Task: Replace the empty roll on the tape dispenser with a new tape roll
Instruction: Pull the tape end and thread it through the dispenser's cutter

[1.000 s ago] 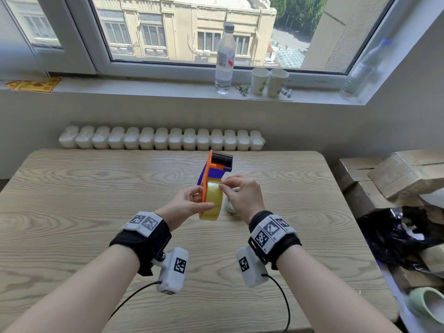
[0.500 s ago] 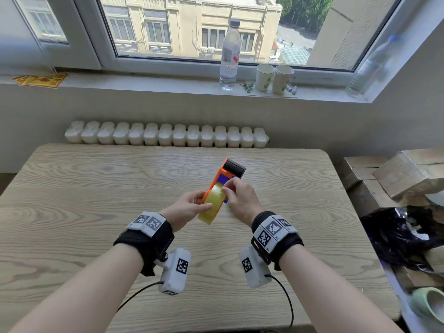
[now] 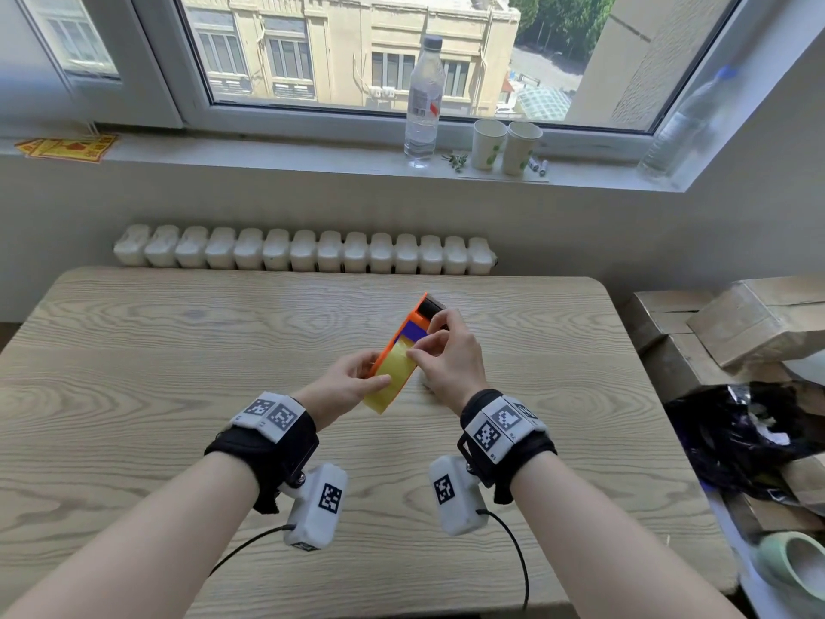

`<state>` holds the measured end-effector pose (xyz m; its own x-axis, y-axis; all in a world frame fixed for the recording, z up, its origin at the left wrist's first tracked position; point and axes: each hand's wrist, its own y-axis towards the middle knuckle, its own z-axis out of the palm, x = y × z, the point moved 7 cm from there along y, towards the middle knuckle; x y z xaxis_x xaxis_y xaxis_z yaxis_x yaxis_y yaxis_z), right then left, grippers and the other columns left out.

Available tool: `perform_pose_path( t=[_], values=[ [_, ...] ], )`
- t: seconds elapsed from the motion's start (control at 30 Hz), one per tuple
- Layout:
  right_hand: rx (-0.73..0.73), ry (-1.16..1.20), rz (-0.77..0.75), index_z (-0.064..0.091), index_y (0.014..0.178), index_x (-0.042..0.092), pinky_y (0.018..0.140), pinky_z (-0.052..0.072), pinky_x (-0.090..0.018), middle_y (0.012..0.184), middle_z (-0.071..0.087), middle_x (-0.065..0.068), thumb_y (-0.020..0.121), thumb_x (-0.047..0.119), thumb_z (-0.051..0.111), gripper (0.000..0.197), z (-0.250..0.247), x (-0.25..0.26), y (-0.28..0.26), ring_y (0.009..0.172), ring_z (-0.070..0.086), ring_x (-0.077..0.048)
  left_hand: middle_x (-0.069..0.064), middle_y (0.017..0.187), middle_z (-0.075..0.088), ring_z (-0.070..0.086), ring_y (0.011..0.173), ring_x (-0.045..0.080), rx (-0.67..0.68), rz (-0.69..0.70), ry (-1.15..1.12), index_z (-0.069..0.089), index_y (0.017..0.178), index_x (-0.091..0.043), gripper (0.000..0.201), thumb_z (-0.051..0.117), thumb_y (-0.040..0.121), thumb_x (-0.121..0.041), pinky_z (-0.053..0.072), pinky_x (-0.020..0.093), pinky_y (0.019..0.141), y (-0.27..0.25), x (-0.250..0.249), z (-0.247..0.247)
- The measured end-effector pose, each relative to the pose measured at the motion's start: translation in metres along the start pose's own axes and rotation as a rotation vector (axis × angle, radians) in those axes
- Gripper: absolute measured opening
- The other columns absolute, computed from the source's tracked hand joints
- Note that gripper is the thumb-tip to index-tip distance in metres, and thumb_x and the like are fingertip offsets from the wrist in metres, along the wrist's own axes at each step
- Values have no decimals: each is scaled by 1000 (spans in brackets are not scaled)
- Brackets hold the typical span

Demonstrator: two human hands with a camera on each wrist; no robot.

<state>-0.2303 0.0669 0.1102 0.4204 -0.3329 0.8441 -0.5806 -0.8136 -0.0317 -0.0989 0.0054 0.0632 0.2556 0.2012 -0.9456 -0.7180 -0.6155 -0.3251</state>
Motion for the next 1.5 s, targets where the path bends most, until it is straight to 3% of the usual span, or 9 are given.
perform_pose_path(
  t=[0.13, 0.33, 0.47, 0.67, 0.83, 0.97, 1.13, 1.33, 1.5],
  values=[
    [-12, 69, -9, 41, 76, 34, 76, 56, -45, 68, 69, 6, 70, 8, 76, 44, -2, 3, 2, 76, 70, -17, 8, 104, 61, 58, 88, 11, -29, -6, 49, 53, 123, -2, 31, 50, 92, -3, 48, 11, 71, 2, 0, -3],
    [84, 92, 18, 66, 88, 17, 83, 57, -39, 85, 71, -4, 71, 10, 77, 21, 4, 7, 8, 83, 69, -17, 11, 96, 59, 53, 81, 15, -75, -62, 69, 57, 110, -3, 21, 48, 94, -13, 42, 21, 68, 3, 8, -13],
    [138, 43, 67, 77, 81, 13, 85, 55, -40, 86, 74, -6, 69, 18, 79, 14, 7, 0, 9, 85, 69, -19, 3, 78, 56, 52, 66, 7, -93, -62, 106, 61, 93, -8, 15, 49, 94, -17, 40, 11, 55, -1, 9, -13],
    [115, 35, 146, 67, 55, 35, 80, 57, -46, 77, 75, 5, 66, 32, 73, 14, 6, -9, 11, 81, 70, -16, 10, 91, 65, 56, 83, 19, -46, -131, 20, 67, 101, -3, 38, 61, 81, -35, 40, 27, 70, -5, 8, -15],
    [63, 72, 126, 72, 74, 21, 85, 55, -43, 87, 75, -6, 77, 19, 72, 4, -3, -7, 10, 87, 69, -20, -1, 67, 70, 60, 66, 15, -6, -174, -77, 68, 86, -10, 22, 62, 66, -15, 43, 22, 57, -4, 2, -13],
    [-33, 59, 111, 73, 80, 13, 85, 53, -46, 86, 74, -8, 79, 21, 70, 9, -9, -13, 10, 87, 68, -25, 5, 84, 69, 60, 77, 17, 23, -159, -52, 68, 95, -8, 30, 62, 68, -21, 42, 25, 69, -4, -5, -9],
    [-62, 57, 125, 73, 80, 12, 98, 46, -44, 111, 58, -6, 79, 21, 71, 10, -12, -17, 12, 109, 56, -21, 1, 76, 60, 53, 72, 13, 11, -153, 17, 63, 82, -12, 7, 67, 80, -17, 37, 22, 65, -2, -6, -11],
    [-42, 74, 182, 59, 61, 27, 84, 52, -54, 85, 67, -3, 78, 27, 70, 20, -12, -18, 16, 93, 66, -30, -1, 68, 57, 50, 62, 10, -56, -128, 131, 61, 73, -16, 19, 59, 88, -27, 37, 15, 52, 1, -10, -16],
    [6, 151, 254, 60, 64, 24, 78, 56, -56, 88, 68, -12, 78, 25, 70, 17, -13, -26, 20, 86, 69, -38, 1, 76, 64, 56, 74, 15, 0, -134, 95, 68, 80, -16, 26, 74, 63, -34, 40, 24, 67, -4, -15, -19]
  ],
)
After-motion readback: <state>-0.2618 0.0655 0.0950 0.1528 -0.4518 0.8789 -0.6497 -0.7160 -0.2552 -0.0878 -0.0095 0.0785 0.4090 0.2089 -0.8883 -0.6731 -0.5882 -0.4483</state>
